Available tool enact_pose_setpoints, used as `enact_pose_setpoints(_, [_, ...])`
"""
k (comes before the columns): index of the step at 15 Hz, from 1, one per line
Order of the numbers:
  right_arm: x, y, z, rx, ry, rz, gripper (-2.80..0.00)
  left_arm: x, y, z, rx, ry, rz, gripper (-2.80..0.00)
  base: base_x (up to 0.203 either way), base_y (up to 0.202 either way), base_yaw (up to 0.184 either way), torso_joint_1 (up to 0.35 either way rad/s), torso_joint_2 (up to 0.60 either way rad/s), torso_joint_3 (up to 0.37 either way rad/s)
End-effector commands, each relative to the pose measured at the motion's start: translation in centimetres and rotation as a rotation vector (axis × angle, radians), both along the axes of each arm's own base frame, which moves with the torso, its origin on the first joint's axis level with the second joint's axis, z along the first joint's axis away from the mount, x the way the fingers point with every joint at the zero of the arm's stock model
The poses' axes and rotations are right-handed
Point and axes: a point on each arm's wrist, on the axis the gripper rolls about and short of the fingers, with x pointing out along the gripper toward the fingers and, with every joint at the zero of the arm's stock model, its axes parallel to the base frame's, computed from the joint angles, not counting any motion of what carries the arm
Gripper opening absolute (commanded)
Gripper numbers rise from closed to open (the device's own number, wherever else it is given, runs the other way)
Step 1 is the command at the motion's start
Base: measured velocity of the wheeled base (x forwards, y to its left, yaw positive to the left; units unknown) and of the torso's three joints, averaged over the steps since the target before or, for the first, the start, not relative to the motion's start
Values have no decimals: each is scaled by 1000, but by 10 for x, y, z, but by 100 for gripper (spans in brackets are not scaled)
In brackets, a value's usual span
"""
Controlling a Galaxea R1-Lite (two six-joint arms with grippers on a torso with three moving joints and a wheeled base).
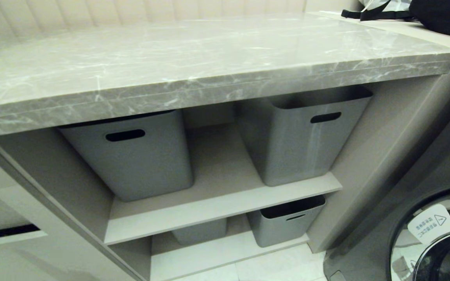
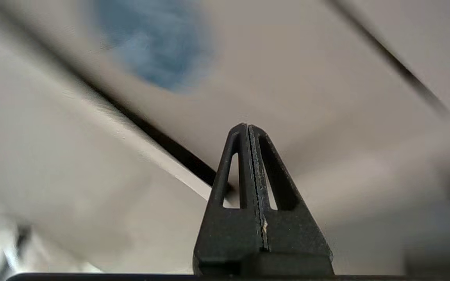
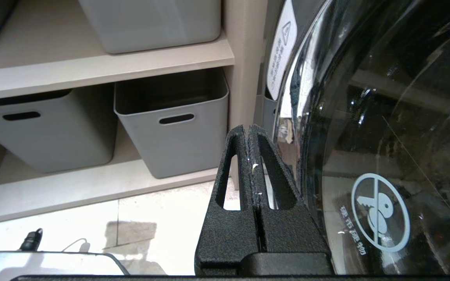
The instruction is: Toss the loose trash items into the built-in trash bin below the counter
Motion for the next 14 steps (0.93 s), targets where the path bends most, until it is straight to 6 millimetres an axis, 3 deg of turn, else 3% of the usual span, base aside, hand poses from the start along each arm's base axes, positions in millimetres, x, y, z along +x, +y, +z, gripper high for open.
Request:
enact_pose_setpoints(1, [0, 0, 0, 0, 0, 0, -280, -18, -27, 7, 204, -64, -113, -280, 0, 0, 0, 0, 0, 0])
enact_pose_setpoints(4, [0, 0, 0, 0, 0, 0, -280, -30, -53, -2, 467, -30, -418, -280, 0, 0, 0, 0, 0, 0])
enact_pose_setpoints(7, [0, 0, 0, 0, 0, 0, -280, -46, -66, -28, 700, 93, -670, -280, 0, 0, 0, 0, 0, 0])
enact_pose_setpoints(11, [0, 0, 0, 0, 0, 0, -280, -70, -69, -55, 701, 230, -676, -280, 0, 0, 0, 0, 0, 0])
enact_pose_setpoints(14, [0, 0, 0, 0, 0, 0, -280, -70, -64, -61, 698, 343, -516, -280, 0, 0, 0, 0, 0, 0])
